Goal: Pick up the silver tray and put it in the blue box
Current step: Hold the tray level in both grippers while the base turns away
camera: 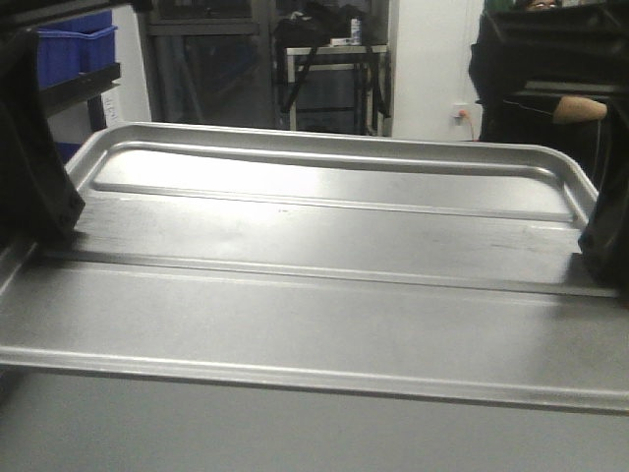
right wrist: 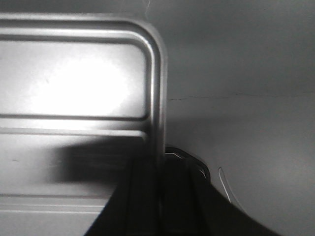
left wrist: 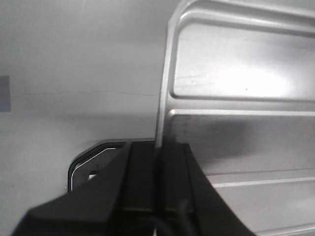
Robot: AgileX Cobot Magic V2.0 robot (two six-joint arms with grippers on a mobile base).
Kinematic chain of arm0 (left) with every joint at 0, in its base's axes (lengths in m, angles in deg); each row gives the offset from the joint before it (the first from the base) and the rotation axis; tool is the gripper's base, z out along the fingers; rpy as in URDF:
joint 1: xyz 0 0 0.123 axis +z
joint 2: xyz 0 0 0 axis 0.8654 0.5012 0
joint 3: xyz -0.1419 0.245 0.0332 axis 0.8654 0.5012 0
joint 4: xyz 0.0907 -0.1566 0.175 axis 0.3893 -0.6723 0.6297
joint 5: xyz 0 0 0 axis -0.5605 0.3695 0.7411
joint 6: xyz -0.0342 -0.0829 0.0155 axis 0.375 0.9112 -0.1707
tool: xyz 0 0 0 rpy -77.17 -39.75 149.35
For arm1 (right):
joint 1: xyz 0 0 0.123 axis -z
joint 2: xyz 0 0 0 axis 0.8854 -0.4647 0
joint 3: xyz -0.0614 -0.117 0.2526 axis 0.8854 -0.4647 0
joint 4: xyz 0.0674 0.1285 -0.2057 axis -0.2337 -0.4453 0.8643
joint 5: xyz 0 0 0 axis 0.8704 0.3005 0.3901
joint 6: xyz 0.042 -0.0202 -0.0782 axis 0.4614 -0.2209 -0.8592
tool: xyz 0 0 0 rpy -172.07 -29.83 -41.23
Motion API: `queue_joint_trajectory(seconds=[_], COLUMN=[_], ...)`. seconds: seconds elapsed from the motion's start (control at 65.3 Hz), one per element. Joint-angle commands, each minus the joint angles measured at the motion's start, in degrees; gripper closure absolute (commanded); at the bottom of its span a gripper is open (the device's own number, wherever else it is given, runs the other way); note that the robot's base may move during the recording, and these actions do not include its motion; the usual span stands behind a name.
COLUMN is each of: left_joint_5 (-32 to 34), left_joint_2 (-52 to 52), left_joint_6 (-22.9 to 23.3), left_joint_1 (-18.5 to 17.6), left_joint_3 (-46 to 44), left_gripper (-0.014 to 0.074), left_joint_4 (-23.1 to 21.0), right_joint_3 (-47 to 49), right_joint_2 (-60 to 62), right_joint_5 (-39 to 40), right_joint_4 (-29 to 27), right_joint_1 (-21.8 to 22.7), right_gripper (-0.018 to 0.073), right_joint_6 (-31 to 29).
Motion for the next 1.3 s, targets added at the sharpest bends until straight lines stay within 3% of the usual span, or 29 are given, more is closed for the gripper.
queue_joint_trajectory(seconds=[0.0,1.286], left_joint_5=[-5.1,-5.1], left_joint_2=[-1.3,-1.3], left_joint_6=[0.4,0.4], left_joint_1=[0.2,0.2], left_joint_3=[-1.3,-1.3], left_gripper=[0.0700,0.0700], left_joint_4=[4.9,4.9], right_joint_3=[1.1,1.1], right_joint_2=[1.2,1.2], right_joint_5=[-7.6,-7.6], right_joint_4=[4.8,4.8], right_joint_1=[0.5,0.5], right_gripper=[0.0501,0.0501], right_joint_6=[-0.1,-0.1])
